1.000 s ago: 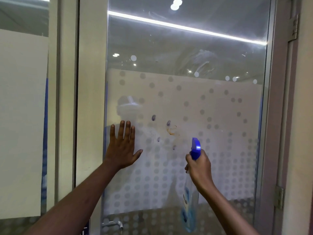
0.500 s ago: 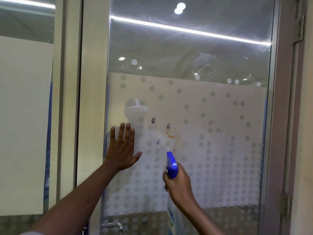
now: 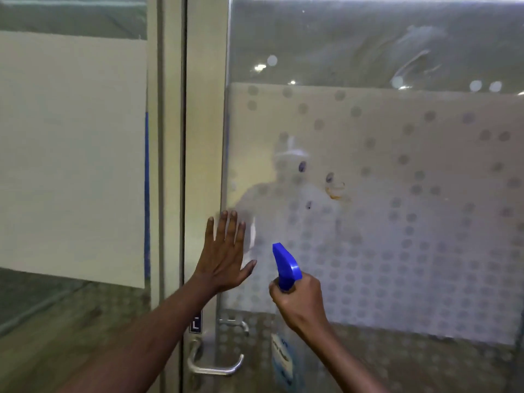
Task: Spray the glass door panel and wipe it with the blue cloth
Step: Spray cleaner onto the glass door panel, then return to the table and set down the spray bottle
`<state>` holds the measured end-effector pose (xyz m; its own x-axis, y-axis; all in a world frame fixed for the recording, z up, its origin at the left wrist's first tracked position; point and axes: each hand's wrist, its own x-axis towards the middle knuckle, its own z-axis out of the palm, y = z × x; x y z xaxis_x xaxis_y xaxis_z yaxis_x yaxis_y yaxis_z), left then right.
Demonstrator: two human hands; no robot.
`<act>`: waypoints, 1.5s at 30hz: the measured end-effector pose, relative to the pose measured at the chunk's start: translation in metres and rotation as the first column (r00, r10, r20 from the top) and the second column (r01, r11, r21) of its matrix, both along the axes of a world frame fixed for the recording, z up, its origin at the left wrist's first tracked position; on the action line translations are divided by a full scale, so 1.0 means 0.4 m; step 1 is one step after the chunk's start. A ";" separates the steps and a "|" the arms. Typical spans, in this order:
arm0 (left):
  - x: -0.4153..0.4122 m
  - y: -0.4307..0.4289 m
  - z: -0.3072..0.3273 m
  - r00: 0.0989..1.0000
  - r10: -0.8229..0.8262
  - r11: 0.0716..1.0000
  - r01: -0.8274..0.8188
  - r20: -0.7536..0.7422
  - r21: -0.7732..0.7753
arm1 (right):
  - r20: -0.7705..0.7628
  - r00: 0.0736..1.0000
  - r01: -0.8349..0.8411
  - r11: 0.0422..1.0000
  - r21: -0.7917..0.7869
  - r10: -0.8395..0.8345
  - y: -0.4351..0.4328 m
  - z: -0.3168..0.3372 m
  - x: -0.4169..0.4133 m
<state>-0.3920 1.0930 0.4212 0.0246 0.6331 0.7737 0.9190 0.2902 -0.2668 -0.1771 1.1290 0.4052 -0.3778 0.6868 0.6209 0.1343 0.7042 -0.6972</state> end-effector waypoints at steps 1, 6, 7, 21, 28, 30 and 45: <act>-0.006 -0.030 -0.015 0.999 0.038 0.999 -0.037 0.024 -0.033 | 0.022 1.000 -0.013 1.000 0.004 0.013 -0.011 -0.005 -0.016; -0.041 -0.204 -0.075 0.969 0.213 0.966 -0.190 0.125 -0.176 | 0.147 0.981 -0.122 0.991 -0.047 0.128 -0.092 -0.030 -0.124; -0.051 -0.248 -0.089 0.958 0.250 0.956 -0.222 0.139 -0.190 | 0.163 0.974 -0.150 0.987 -0.057 0.157 -0.115 -0.034 -0.149; -0.103 -1.223 -0.301 0.510 0.834 0.543 -0.691 0.211 -0.478 | 0.314 0.637 -0.684 0.704 -0.191 0.704 -0.842 -0.163 -0.552; 0.048 -1.768 -0.421 0.152 0.960 0.260 -0.791 0.234 -0.554 | 0.250 0.351 -0.881 0.409 -0.238 0.902 -1.345 -0.234 -0.571; 0.116 -1.895 -0.443 0.039 0.974 0.163 -0.810 0.225 -0.564 | 0.244 0.233 -0.914 0.298 -0.275 0.941 -1.481 -0.247 -0.558; 0.606 -2.420 -0.612 -0.589 0.770 -0.341 -0.704 0.245 -0.623 | 0.149 -0.394 -0.868 -0.314 -0.384 0.907 -2.262 -0.406 -0.386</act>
<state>-0.1494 0.1248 0.1763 -0.7667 -0.6142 0.1868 -0.6403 0.7526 -0.1537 -0.3315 0.2244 0.2428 -0.6344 -0.7331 0.2453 -0.4540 0.0965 -0.8858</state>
